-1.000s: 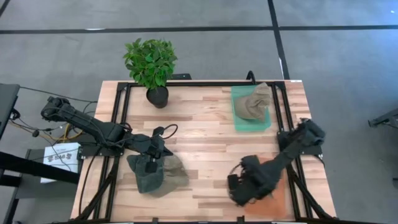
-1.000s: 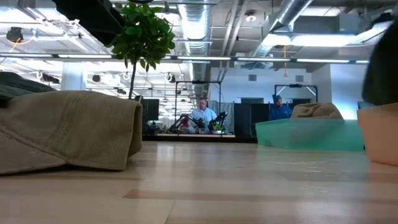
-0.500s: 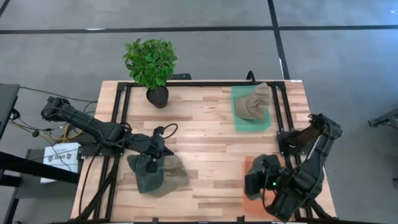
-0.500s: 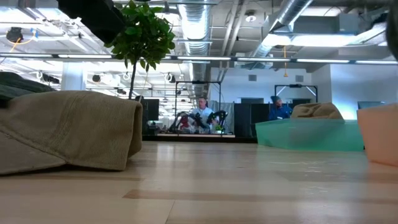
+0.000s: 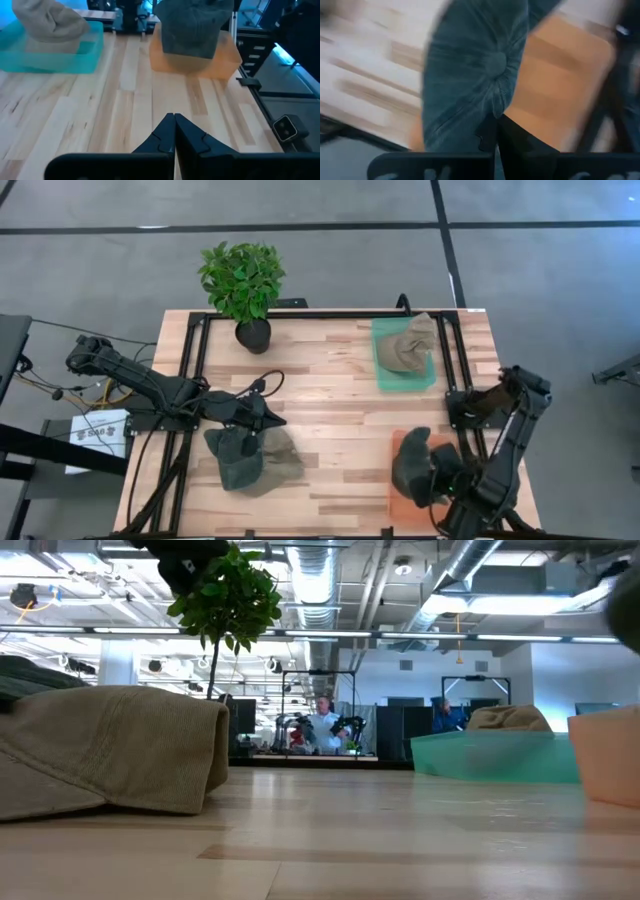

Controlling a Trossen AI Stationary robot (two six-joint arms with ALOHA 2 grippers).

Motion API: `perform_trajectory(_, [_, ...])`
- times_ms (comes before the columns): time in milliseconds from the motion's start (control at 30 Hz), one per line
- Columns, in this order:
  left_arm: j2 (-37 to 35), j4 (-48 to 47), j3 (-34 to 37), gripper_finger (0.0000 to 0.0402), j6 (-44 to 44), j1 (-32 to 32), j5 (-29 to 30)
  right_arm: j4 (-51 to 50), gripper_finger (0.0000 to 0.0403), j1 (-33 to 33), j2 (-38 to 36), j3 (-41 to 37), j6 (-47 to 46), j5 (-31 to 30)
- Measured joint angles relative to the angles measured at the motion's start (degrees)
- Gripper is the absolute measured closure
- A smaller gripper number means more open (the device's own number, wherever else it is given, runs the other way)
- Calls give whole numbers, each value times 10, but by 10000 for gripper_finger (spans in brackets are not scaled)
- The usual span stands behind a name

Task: Pick & Place hat
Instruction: Put the right black cap into the orange bin, then put the black cap into the orange bin

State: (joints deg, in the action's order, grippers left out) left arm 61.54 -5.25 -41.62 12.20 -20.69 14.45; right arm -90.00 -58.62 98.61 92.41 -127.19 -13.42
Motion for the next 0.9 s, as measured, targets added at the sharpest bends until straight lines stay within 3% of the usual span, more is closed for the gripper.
perform_trajectory(167, [0, 2, 0, 401, 2, 0, 14, 2, 401, -30, 0, -42, -5, 58])
perform_trajectory(367, [0, 21, 0, 402, 6, 0, 23, 0, 373, -51, 0, -61, 0, 62])
perform_trajectory(633, [0, 24, 0, 401, 8, 0, 64, 0, 286, -76, -4, -61, 30, 72])
perform_trajectory(900, [0, 24, 0, 401, 23, 0, 86, 0, 191, -105, -65, -61, 23, 70])
